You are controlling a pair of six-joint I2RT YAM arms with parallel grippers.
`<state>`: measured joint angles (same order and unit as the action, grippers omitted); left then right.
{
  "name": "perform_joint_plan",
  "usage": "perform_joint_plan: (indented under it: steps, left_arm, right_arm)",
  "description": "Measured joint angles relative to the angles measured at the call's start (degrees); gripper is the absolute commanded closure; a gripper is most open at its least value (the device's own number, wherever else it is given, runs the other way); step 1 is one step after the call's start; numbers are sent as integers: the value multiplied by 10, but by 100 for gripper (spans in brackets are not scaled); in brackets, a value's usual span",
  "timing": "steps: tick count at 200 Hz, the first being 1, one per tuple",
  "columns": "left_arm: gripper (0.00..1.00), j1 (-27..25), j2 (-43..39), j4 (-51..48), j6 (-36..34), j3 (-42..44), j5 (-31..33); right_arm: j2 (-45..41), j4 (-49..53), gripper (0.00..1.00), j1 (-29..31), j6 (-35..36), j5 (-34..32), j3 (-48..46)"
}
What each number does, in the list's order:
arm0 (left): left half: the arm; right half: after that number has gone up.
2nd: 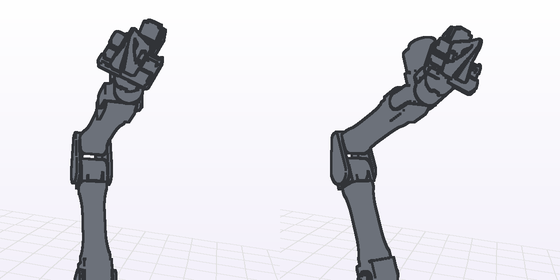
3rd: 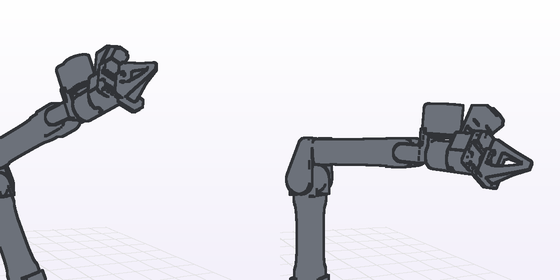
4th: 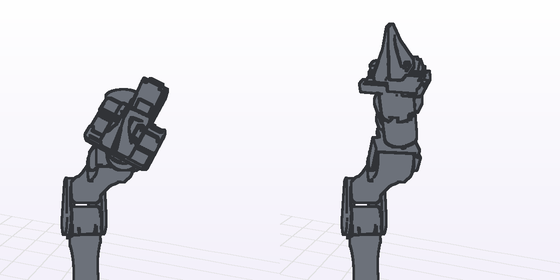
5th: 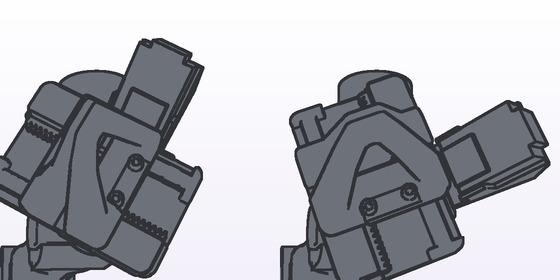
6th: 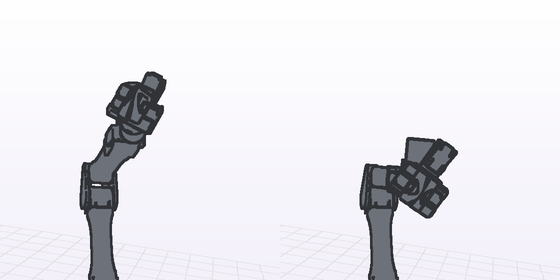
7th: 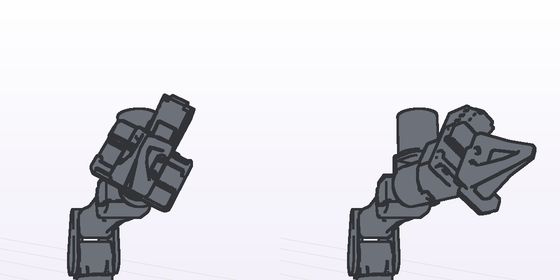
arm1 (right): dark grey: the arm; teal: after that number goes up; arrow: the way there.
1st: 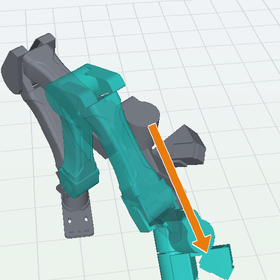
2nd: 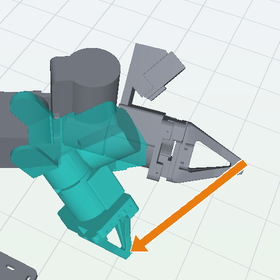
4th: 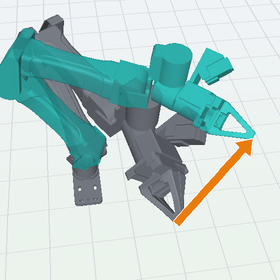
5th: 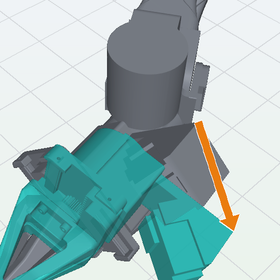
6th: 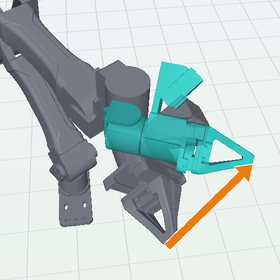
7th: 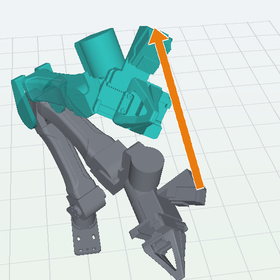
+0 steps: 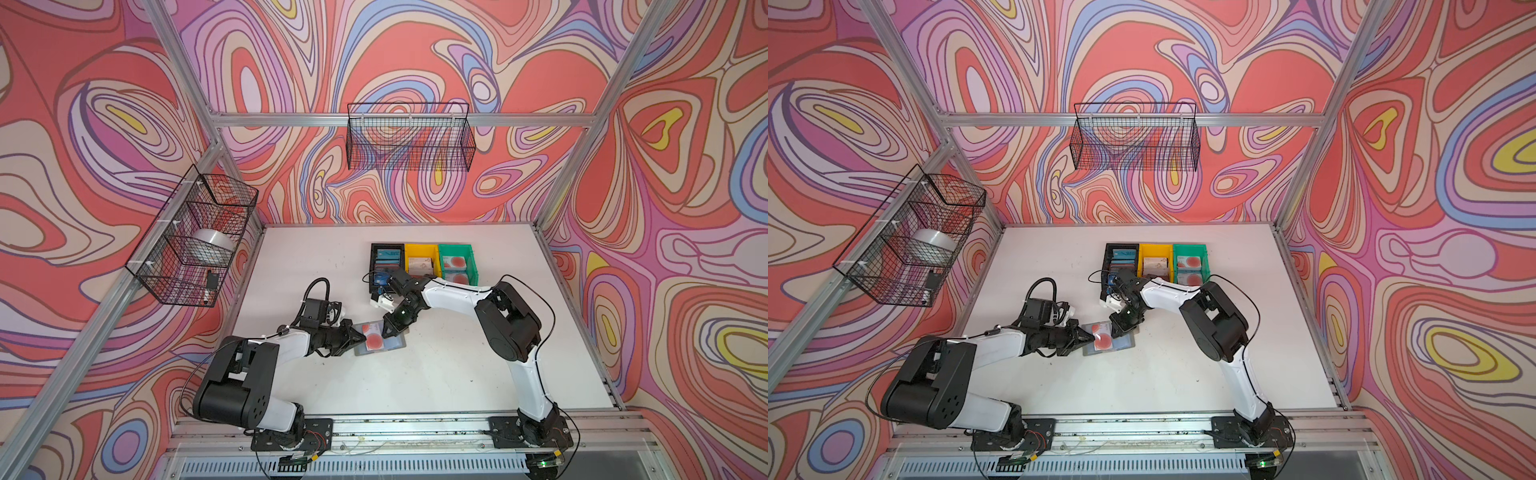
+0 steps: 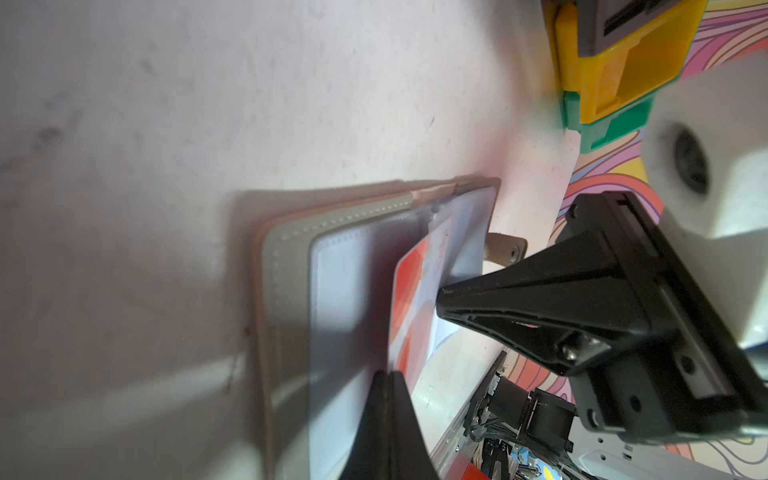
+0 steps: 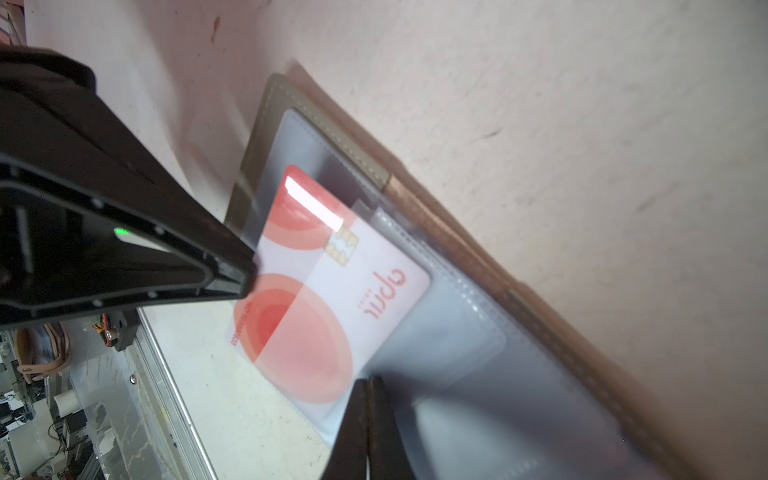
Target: Take the credit cards out of the card holder
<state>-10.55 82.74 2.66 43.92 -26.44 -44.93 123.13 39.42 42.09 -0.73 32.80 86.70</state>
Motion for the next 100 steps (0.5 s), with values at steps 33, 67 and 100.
perform_joint_plan:
  steps: [33,67,100]
  left_arm:
    - [100,14,-50,-56,-19,-1,11]
    - [100,26,-88,-115,-37,-12,19]
    - [100,28,-117,-146,-34,-21,15]
  right_arm:
    - [0,12,94,-1,0,-5,4]
    - [0,19,94,-4,0,-4,5]
    - [-7,30,94,-6,0,-13,5]
